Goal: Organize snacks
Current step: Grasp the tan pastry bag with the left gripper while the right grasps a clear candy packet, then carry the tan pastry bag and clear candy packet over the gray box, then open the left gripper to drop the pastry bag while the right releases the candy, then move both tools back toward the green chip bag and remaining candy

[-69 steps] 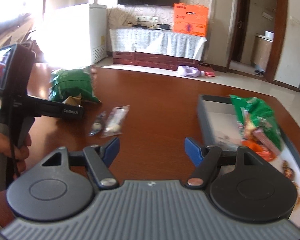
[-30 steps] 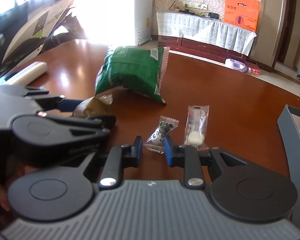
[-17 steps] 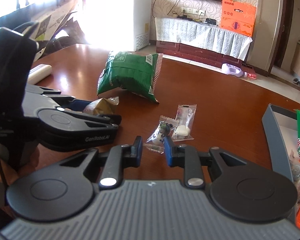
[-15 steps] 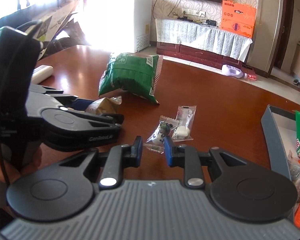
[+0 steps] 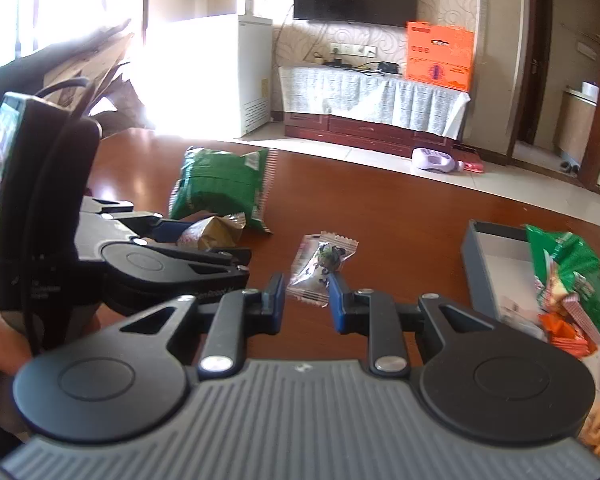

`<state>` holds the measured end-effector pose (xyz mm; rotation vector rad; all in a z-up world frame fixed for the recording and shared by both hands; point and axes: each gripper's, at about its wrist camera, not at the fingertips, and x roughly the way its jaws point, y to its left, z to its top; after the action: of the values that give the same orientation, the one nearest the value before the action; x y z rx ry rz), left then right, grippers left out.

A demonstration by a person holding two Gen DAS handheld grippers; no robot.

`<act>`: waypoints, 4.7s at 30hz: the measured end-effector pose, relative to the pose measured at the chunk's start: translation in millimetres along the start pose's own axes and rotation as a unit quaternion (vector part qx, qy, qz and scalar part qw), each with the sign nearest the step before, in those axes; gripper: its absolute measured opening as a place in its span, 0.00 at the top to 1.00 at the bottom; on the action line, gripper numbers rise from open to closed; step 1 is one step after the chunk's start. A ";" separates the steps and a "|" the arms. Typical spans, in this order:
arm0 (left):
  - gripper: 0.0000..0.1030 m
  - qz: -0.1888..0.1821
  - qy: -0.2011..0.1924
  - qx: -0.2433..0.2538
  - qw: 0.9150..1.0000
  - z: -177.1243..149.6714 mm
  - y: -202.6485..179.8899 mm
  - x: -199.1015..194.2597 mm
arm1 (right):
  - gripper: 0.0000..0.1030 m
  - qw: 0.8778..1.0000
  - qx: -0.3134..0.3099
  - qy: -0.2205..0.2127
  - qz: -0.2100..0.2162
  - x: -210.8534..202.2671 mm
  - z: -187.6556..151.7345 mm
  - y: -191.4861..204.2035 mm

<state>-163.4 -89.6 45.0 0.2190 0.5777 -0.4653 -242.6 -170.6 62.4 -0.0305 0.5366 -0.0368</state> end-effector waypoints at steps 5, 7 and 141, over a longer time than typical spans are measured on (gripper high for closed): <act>0.48 -0.010 -0.007 0.012 1.000 6.6 -26.3 -3.4 | 0.74 1.000 0.015 -0.005 -0.011 -7.3 -2.4 -14.1; 0.48 -0.017 -0.008 0.012 1.000 9.3 -35.2 -3.9 | 0.74 1.000 0.021 -0.007 -0.017 -10.7 -4.3 -20.8; 0.23 -0.165 -0.035 0.114 0.979 52.2 -190.4 40.3 | 0.19 0.954 0.188 -0.006 -0.235 -69.6 -66.2 -147.6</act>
<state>-200.4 -287.6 51.5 0.3257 0.4916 -0.8593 -340.2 -316.3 46.8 0.2153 0.4937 -0.6041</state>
